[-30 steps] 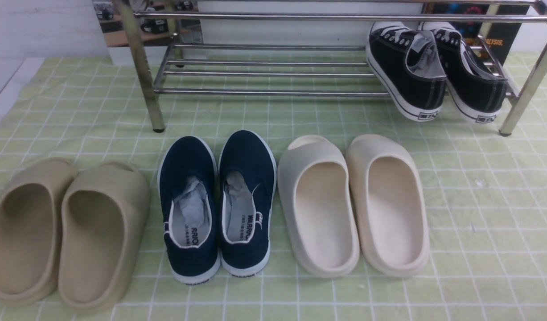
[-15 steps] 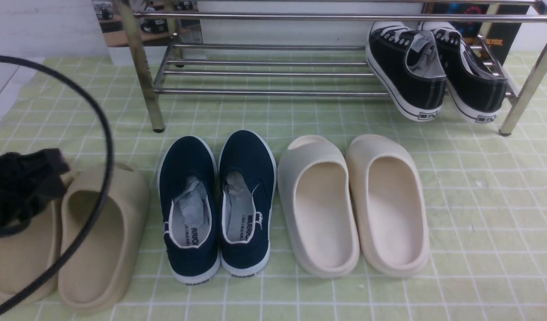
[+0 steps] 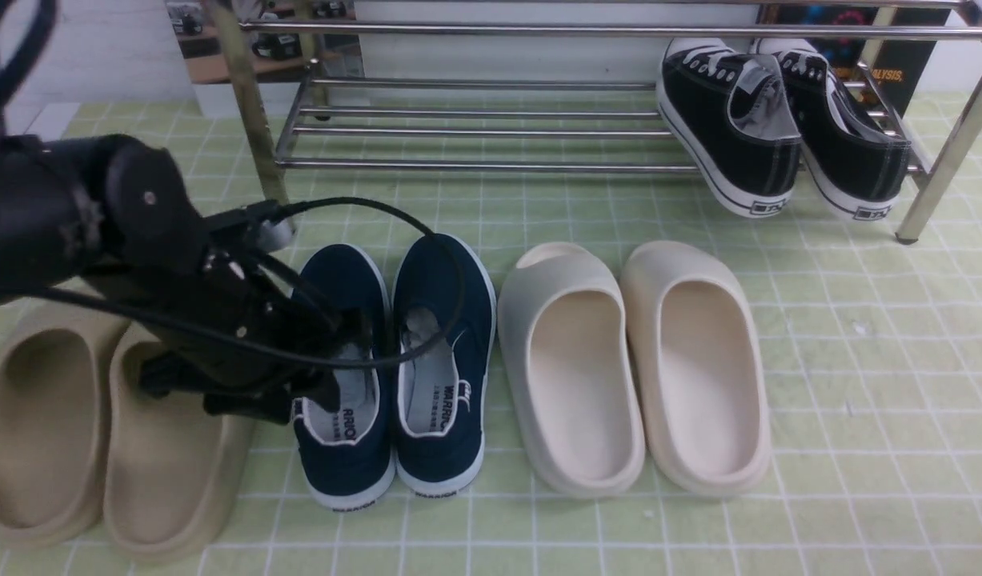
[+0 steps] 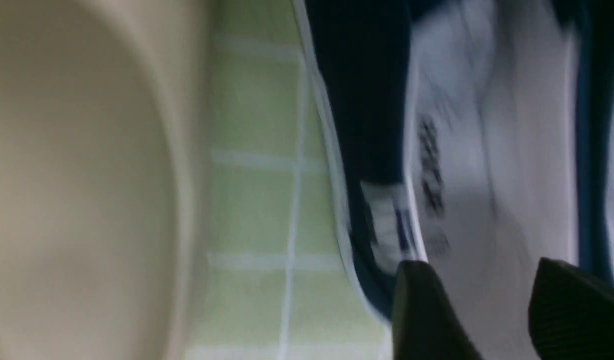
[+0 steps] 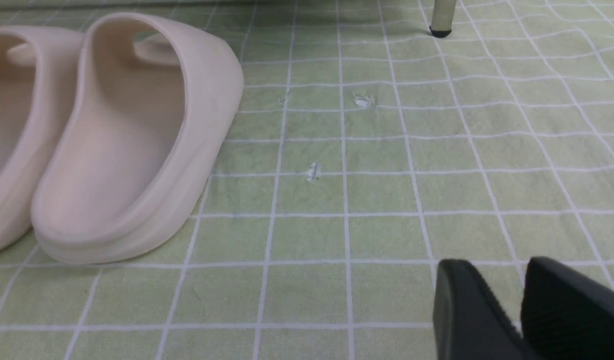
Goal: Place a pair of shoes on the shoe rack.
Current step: Use the left arm to grab the shoe closest to it, then use the left arm to put a shoe into the shoe rack, then use the left arm to grab the shoe closest to it
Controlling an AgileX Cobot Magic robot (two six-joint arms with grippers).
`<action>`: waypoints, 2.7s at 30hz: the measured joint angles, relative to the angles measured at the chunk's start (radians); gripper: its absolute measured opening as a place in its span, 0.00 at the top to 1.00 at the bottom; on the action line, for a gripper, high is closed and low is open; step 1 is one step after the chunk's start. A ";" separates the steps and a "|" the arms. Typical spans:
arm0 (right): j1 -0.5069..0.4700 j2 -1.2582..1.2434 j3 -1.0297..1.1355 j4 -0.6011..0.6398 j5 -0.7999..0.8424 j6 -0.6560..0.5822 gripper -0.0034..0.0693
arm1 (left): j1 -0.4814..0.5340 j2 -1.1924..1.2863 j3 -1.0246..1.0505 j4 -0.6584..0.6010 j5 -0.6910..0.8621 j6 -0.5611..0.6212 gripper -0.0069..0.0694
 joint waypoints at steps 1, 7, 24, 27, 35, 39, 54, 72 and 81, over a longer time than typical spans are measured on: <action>0.000 0.000 0.000 0.000 0.000 0.000 0.65 | 0.000 0.034 -0.012 0.035 -0.025 -0.046 0.45; 0.000 0.000 0.000 0.000 0.000 0.000 0.64 | 0.000 0.175 -0.030 0.133 -0.098 -0.131 0.62; 0.000 0.000 0.000 0.000 0.000 0.000 0.63 | 0.000 0.191 -0.511 0.128 0.239 0.061 0.90; 0.000 0.000 0.000 0.000 0.000 0.000 0.63 | 0.000 0.351 -0.731 0.122 0.322 0.069 0.90; 0.000 0.000 0.000 0.000 0.000 0.000 0.63 | 0.000 0.682 -1.256 0.123 0.449 0.042 0.90; 0.000 0.000 0.000 0.000 0.000 0.000 0.63 | 0.000 0.798 -1.445 0.166 0.458 -0.030 0.90; 0.000 0.000 0.000 0.000 0.000 0.000 0.63 | 0.000 0.875 -1.519 0.259 0.265 -0.074 0.74; 0.000 0.000 0.000 0.000 0.000 0.000 0.63 | -0.011 0.515 -1.171 0.067 0.481 0.097 0.45; 0.000 0.000 0.000 0.000 0.000 0.000 0.63 | -0.090 0.321 -0.502 0.007 0.285 0.131 0.45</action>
